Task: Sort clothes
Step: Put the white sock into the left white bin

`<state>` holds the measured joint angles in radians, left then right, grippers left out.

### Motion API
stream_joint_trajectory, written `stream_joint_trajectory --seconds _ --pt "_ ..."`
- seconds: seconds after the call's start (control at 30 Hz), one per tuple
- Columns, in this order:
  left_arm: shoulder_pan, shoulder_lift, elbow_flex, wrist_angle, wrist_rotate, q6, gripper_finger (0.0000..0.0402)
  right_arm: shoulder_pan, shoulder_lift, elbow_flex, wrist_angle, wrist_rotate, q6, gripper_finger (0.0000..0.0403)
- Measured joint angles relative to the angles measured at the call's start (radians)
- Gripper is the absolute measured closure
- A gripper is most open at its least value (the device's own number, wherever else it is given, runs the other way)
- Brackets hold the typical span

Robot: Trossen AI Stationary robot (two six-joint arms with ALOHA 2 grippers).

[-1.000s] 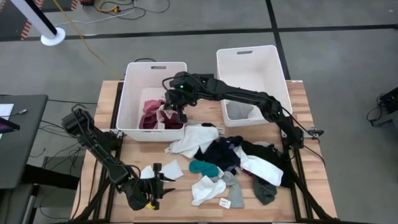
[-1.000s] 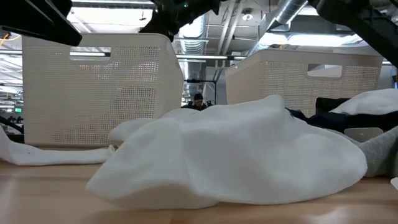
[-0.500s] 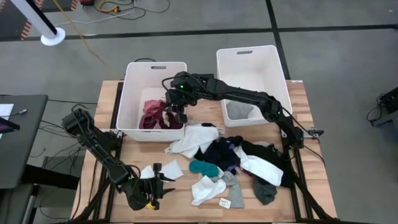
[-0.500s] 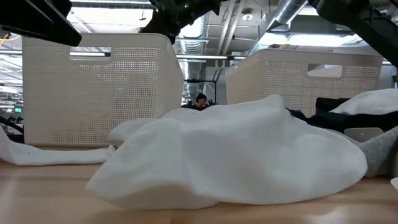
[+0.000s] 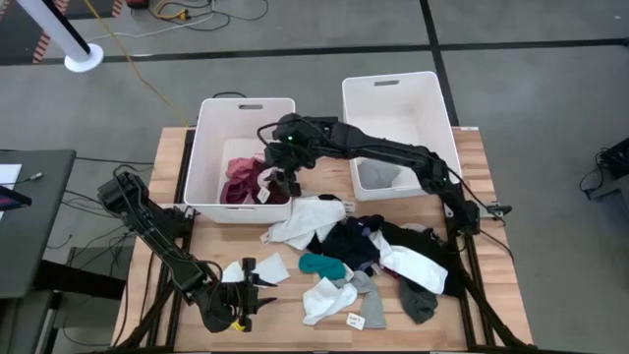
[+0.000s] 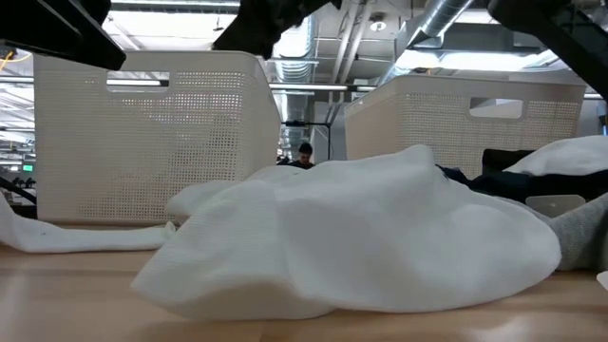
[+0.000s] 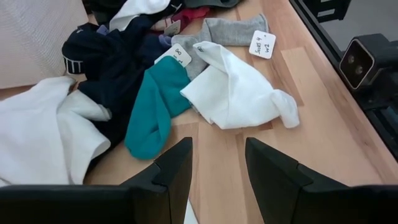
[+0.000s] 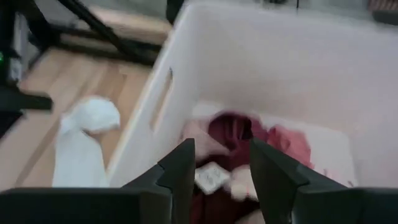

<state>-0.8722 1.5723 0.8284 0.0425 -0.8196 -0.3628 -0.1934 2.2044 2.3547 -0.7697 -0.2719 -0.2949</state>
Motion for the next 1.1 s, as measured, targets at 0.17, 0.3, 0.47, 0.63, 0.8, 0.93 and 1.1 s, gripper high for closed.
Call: stream_joint_trajectory --seconds 0.17,0.3,0.47,0.63,0.8,0.93,1.1 --pt "0.005 0.000 0.001 0.019 0.000 0.032 0.0257 0.021 -0.069 0.000 -0.010 0.001 -0.002 0.0236" --pt "0.009 -0.001 0.001 0.033 0.000 0.056 0.0257 0.051 -0.132 0.000 -0.027 0.001 -0.004 0.0236" --pt "0.010 -0.002 0.001 0.039 0.001 0.063 0.0257 0.102 -0.211 0.000 -0.076 0.001 -0.007 0.0236" --pt "0.010 -0.003 0.001 0.049 0.007 0.068 0.0257 0.170 -0.280 0.000 -0.170 0.001 -0.019 0.0236" --pt "0.010 -0.003 0.001 0.111 0.061 0.133 0.0257 0.246 -0.326 0.000 -0.290 0.001 -0.013 0.0237" --pt "0.010 -0.003 0.001 0.183 0.109 0.202 0.0257 0.310 -0.342 0.000 -0.389 0.001 0.030 0.0237" --pt "0.010 -0.003 0.001 0.237 0.155 0.267 0.0257 0.394 -0.342 0.000 -0.529 0.001 0.089 0.0237"
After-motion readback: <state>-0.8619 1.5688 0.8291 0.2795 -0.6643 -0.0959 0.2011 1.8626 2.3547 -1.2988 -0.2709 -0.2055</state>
